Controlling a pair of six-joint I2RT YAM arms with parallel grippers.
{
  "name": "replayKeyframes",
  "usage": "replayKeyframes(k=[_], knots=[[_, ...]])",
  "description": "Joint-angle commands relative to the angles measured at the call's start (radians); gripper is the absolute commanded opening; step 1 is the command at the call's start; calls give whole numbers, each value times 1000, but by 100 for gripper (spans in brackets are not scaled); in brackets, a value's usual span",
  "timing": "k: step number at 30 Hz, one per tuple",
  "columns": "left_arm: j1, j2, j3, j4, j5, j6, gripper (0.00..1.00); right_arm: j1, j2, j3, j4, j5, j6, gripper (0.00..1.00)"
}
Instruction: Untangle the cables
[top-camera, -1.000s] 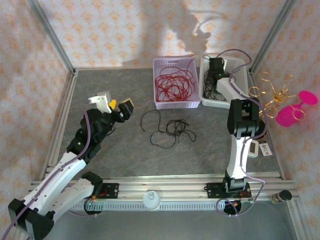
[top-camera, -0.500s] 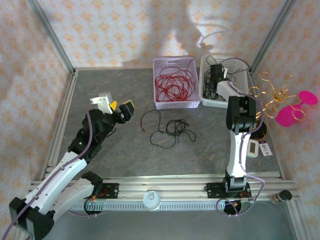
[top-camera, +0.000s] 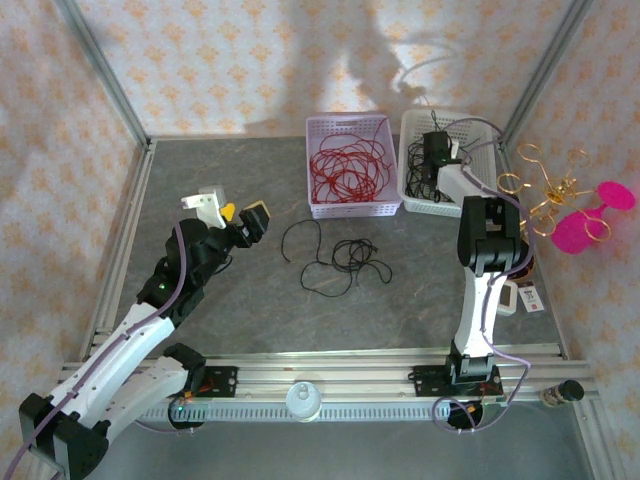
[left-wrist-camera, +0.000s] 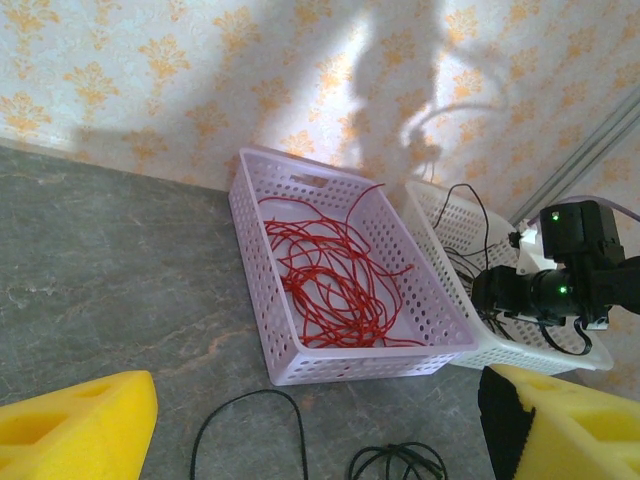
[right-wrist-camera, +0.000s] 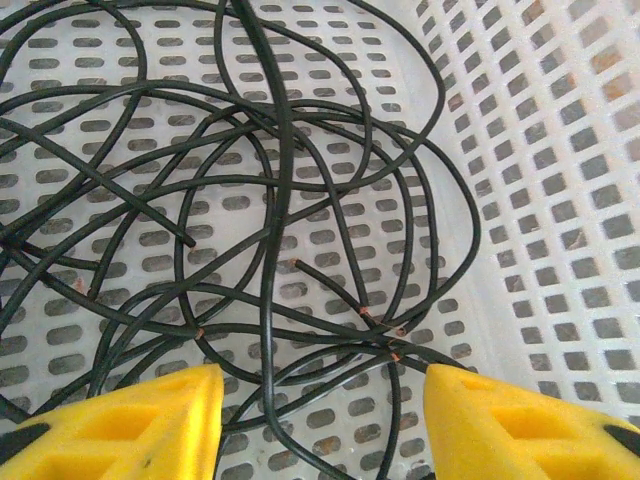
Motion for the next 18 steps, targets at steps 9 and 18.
replayKeyframes(k=[9,18], knots=[[-9,-4,-19,55,26,-22,82,63,-158,71,-67,219,-56,63],[-10,-2,-22,60,35,-23,82,112,-233,103,-93,211,-55,64]])
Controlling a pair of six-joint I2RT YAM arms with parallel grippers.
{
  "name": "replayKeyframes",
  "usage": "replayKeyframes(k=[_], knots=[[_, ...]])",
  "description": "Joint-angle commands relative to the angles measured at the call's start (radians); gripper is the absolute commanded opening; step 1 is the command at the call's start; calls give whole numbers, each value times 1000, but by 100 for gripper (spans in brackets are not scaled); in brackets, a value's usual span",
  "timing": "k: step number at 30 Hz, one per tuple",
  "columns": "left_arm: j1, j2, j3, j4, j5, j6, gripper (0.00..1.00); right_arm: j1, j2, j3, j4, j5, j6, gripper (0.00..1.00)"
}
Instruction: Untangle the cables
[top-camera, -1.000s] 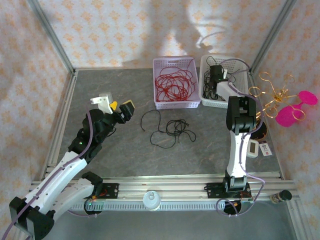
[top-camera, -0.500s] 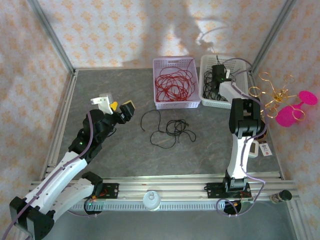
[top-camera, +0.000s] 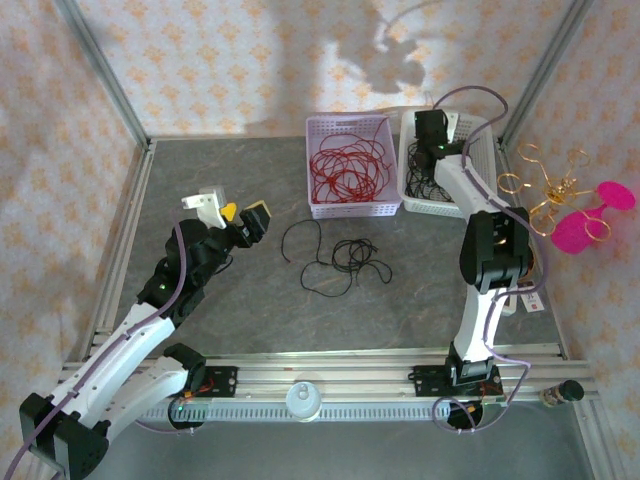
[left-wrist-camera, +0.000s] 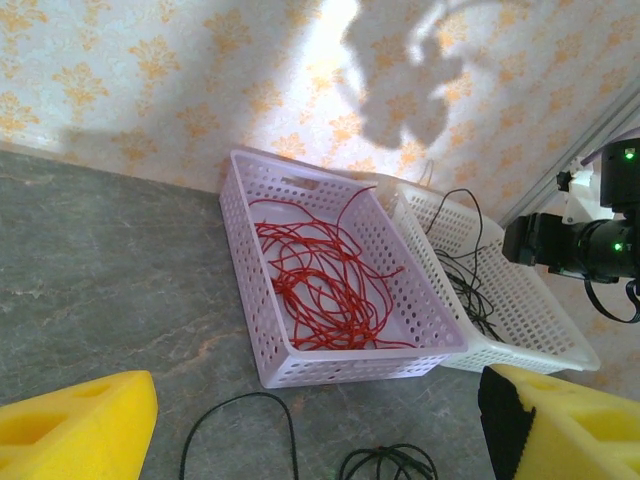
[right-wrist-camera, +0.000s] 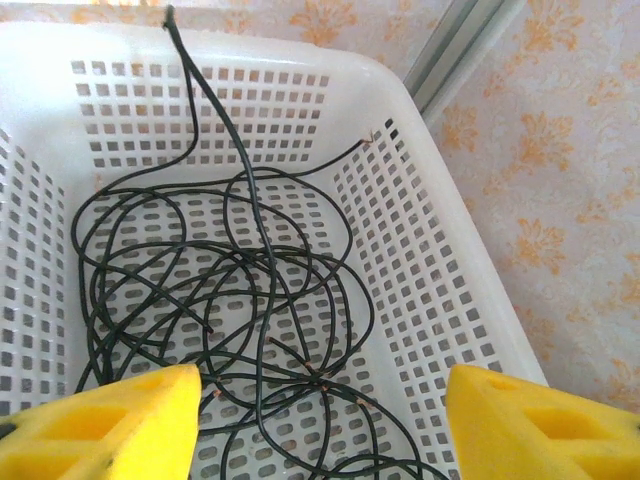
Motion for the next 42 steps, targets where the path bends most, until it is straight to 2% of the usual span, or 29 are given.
replayKeyframes(k=[1,6,10,14,18,20,24,27,31,34,38,42], knots=[[-9,-4,-18,38,21,-16,82,21,-67,49,-41,-4,4,63],[-10,-4,-36,33,29,-21,82,73,-181,-7,-33,-179,74,56],[-9,-11,-51,5,26,-26,82,159,-329,-184,36,-240,116,55],[-10,-24,-74,-28,20,-36,81,232,-452,-381,62,-359,195,55],[-12,-28,-118,-27,24,-68,80,333,-510,-550,89,-497,257,52],[-15,-24,-145,-12,31,-88,79,398,-524,-636,139,-525,267,51],[-21,0,-167,-35,12,-113,78,455,-495,-725,190,-573,326,48],[-27,36,-174,-75,-15,-121,77,528,-458,-752,267,-619,287,48],[-30,67,-201,-81,-28,-150,76,603,-331,-672,303,-697,178,47],[-30,57,-220,-74,-39,-179,76,662,-243,-621,326,-694,72,49],[-23,36,-235,-105,-90,-199,76,668,-122,-523,314,-767,105,47],[1,26,-247,-129,-84,-215,76,691,-34,-487,358,-813,117,45]])
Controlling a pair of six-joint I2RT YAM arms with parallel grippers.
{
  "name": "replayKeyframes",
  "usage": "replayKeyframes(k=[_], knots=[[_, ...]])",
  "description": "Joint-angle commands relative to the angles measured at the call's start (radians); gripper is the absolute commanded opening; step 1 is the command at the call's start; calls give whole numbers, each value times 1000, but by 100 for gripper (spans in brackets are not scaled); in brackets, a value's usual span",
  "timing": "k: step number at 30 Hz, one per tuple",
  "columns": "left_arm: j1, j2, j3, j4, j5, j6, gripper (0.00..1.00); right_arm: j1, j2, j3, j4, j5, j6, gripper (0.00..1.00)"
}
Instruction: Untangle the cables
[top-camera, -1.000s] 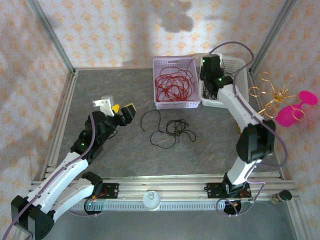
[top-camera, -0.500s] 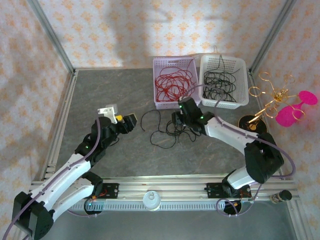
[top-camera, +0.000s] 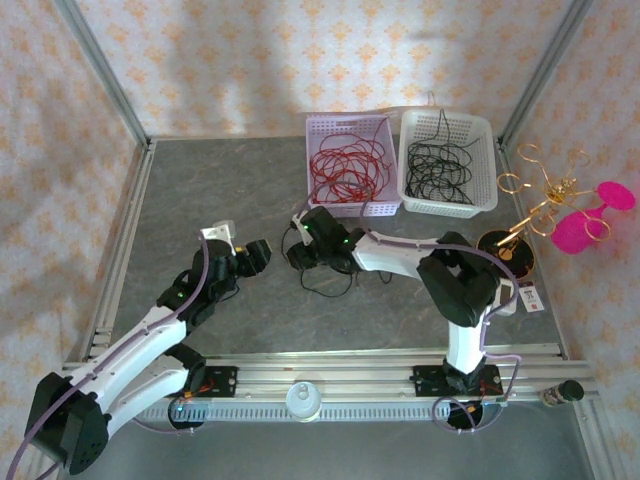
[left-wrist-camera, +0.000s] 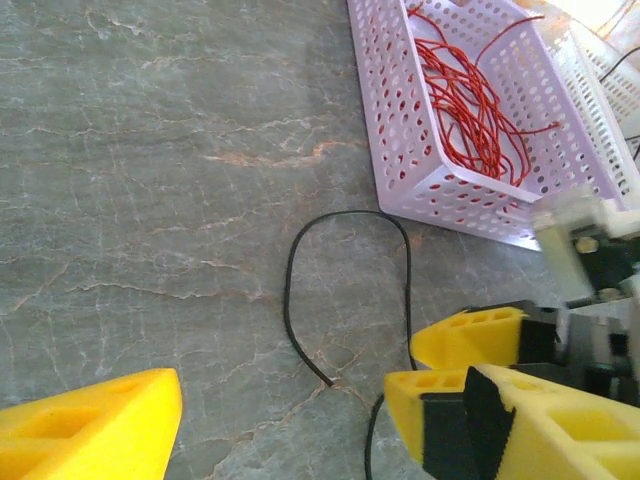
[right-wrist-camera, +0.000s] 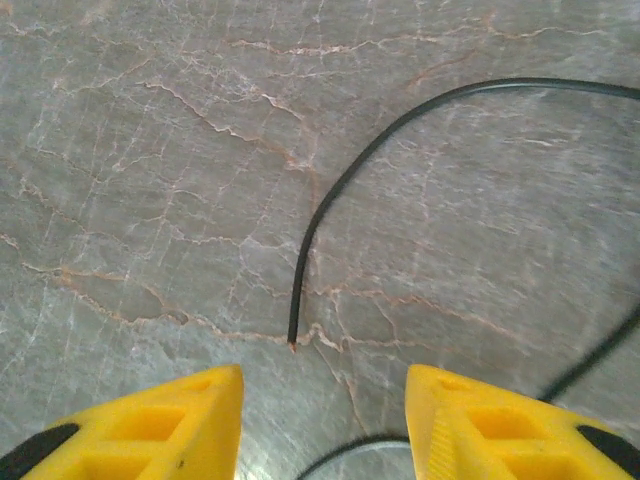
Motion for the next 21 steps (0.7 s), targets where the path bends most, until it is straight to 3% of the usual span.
replayKeyframes(k=[1,8,14,21], knots=[[23,-18,-24,-42,-27,-36,76,16,75,53,39,-47,-14,45],[50,-28,-24,-59,-18,-27,76,18,208,170,3,-47,-37,39],[56,-65,-38,-67,-23,-23,76,28,235,193,-16,-54,-24,28],[63,-75,-30,-75,-29,-6,76,46,248,212,-71,27,-6,17]])
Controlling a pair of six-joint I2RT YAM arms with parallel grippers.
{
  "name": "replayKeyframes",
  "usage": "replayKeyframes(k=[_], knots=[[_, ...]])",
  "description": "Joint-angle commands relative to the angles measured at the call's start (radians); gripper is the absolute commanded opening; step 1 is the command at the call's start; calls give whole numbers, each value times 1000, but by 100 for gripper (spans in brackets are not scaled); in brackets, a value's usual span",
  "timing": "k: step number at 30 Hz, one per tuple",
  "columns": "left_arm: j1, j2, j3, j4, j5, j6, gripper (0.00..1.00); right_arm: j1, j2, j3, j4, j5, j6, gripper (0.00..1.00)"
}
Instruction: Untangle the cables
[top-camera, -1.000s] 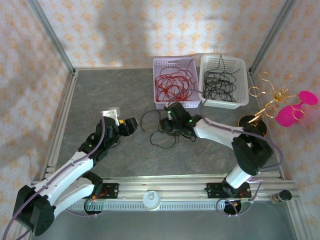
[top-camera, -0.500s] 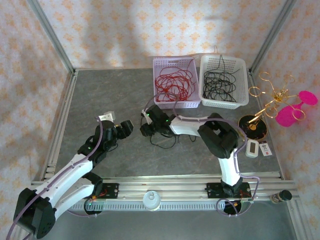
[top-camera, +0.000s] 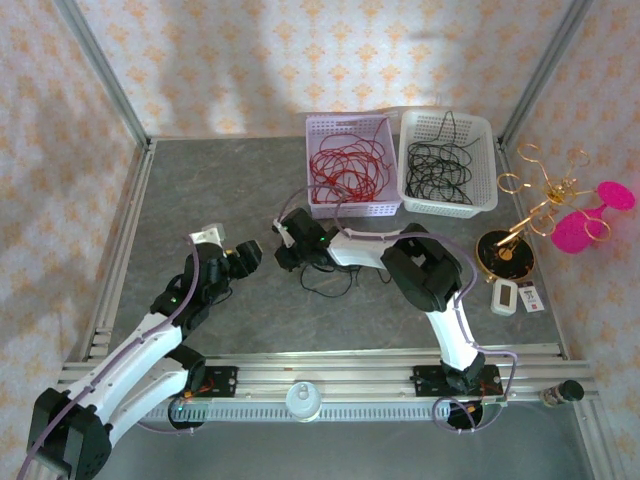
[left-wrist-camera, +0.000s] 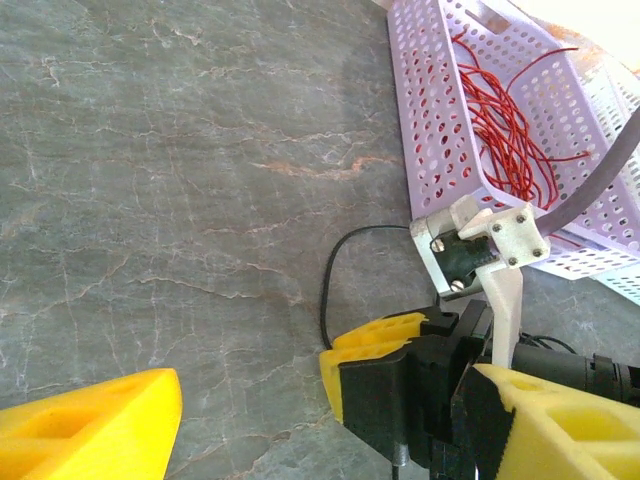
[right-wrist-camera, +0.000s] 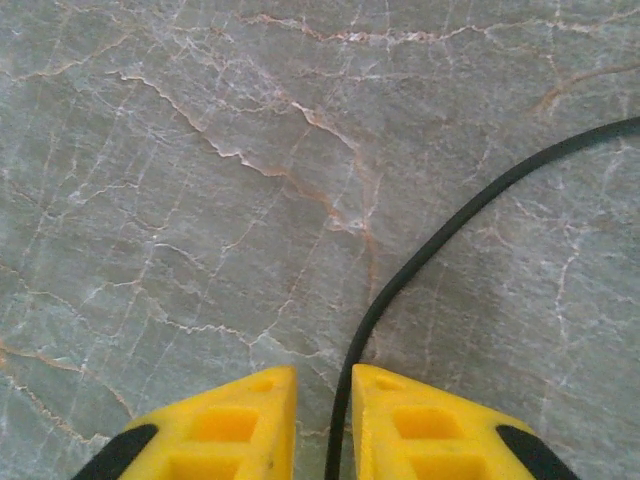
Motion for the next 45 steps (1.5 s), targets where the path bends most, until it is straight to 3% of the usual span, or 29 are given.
replayKeyframes(k=[1,10,14,21,27,30,37,45], knots=[[8,-12,-1,-39,-22,10,76,16,21,17,-57,45,16,15],[8,-42,-3,-46,-24,18,76,30,-52,19,-121,96,10,0],[8,-45,6,-35,3,33,75,30,-174,-12,-107,113,30,0],[-2,-97,5,75,156,122,73,29,-439,-55,-100,121,97,0],[-75,-92,-70,385,302,181,70,-6,-599,-22,-157,85,189,0],[-147,-51,-122,619,321,211,77,-22,-653,-2,-168,24,241,0],[-195,202,-118,991,308,249,86,-29,-739,44,-161,-72,367,0],[-218,460,-37,1216,314,243,89,-30,-790,101,-147,-118,467,0]])
